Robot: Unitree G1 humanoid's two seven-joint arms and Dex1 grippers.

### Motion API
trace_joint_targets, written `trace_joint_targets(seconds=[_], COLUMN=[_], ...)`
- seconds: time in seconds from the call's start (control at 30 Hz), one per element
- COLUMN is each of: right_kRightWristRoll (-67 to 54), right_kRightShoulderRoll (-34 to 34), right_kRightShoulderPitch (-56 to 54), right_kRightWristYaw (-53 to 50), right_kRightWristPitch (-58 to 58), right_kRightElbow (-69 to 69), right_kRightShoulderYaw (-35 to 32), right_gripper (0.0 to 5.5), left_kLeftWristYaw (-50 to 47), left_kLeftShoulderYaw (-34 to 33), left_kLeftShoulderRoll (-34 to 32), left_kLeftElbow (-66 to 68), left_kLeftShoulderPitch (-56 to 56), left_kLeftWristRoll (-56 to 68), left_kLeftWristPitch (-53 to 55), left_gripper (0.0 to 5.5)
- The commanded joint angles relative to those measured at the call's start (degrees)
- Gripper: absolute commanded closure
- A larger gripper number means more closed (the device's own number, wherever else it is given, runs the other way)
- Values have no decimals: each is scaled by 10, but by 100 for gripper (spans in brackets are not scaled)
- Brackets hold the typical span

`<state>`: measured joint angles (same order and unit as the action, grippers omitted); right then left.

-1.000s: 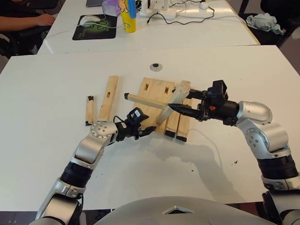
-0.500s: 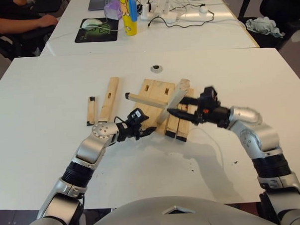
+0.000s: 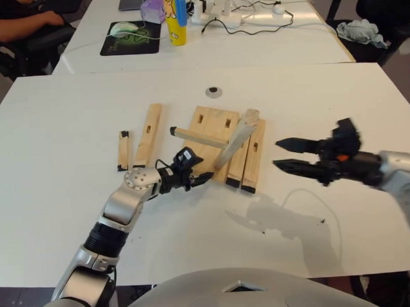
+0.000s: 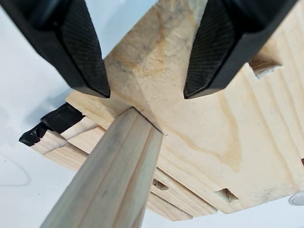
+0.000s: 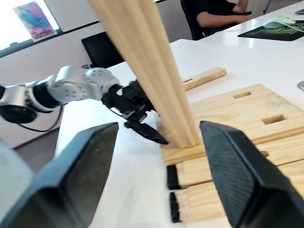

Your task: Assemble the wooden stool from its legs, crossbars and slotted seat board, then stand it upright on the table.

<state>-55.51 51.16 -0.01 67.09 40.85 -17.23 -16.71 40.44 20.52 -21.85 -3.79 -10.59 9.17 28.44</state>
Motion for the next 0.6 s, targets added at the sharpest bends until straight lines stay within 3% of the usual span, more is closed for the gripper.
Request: trace_joint_targets(seconds=[0.03, 0.1, 0.23, 0.43, 0.6], right_kRightWristRoll=[-240, -297, -262, -211, -241], right_kRightShoulderRoll=[16, -22, -112, -188, -219], right_kRightShoulderPitch=[-144, -214, -272, -274, -329], right_kRightWristYaw=[-77, -157, -270, -326, -360], right_kRightWristPitch=[73, 55, 17, -3, -19], right_kRightElbow=[-10, -16, -28, -56, -42], right_kRightShoulderYaw=[-85, -73, -11, 50, 27], right_gripper=[300, 332, 383, 471, 541], left_kLeftWristYaw=[-7, -8, -8, -9, -10], left_kLeftShoulderYaw=[3, 4, 7, 11, 12], left_kLeftShoulderRoll=[-25, -22, -19, -15, -15], left_kLeftElbow=[33, 37, 40, 41, 42], left_kLeftShoulderPitch=[46, 44, 39, 36, 40], left_kLeftWristRoll=[-16, -18, -20, -18, -18], left_kLeftWristPitch=[41, 39, 38, 40, 40], left_gripper=[261, 261, 261, 261, 261])
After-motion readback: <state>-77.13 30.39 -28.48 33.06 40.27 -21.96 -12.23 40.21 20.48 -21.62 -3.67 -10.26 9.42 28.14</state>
